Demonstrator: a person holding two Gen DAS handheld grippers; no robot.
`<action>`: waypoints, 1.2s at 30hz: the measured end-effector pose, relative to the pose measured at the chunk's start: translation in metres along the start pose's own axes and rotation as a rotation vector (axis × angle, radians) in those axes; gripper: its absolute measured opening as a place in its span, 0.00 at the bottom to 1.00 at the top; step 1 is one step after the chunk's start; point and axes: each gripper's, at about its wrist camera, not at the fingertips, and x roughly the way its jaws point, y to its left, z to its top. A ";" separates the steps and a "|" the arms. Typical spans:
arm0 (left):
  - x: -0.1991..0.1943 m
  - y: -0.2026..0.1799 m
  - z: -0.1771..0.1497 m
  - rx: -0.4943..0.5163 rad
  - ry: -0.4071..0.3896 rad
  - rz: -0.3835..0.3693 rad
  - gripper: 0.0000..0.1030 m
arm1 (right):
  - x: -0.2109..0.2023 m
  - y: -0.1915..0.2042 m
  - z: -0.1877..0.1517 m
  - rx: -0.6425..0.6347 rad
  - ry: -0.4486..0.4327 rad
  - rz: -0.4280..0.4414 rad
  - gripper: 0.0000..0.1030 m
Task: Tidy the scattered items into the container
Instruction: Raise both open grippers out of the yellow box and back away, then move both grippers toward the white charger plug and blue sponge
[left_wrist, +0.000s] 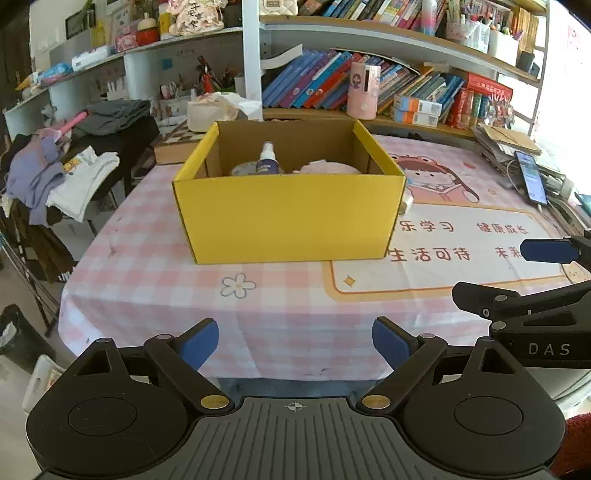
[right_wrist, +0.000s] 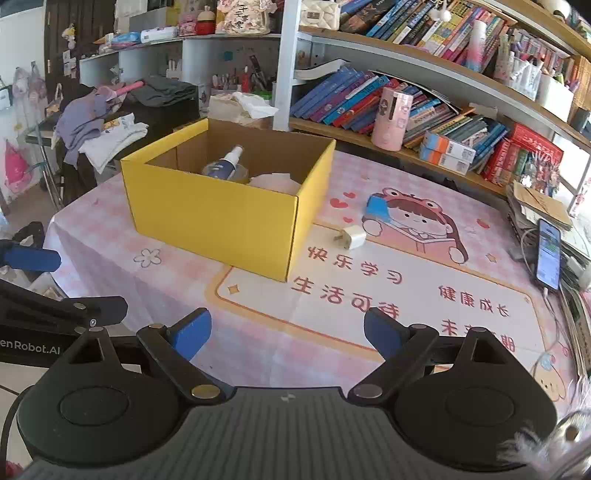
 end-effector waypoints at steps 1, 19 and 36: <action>0.000 -0.001 -0.001 0.002 0.001 -0.005 0.90 | -0.001 -0.001 -0.001 0.002 0.002 -0.005 0.87; 0.018 -0.027 0.004 0.070 0.052 -0.114 0.90 | -0.005 -0.025 -0.013 0.065 0.061 -0.102 0.89; 0.052 -0.075 0.027 0.141 0.084 -0.193 0.90 | 0.008 -0.080 -0.021 0.139 0.124 -0.188 0.94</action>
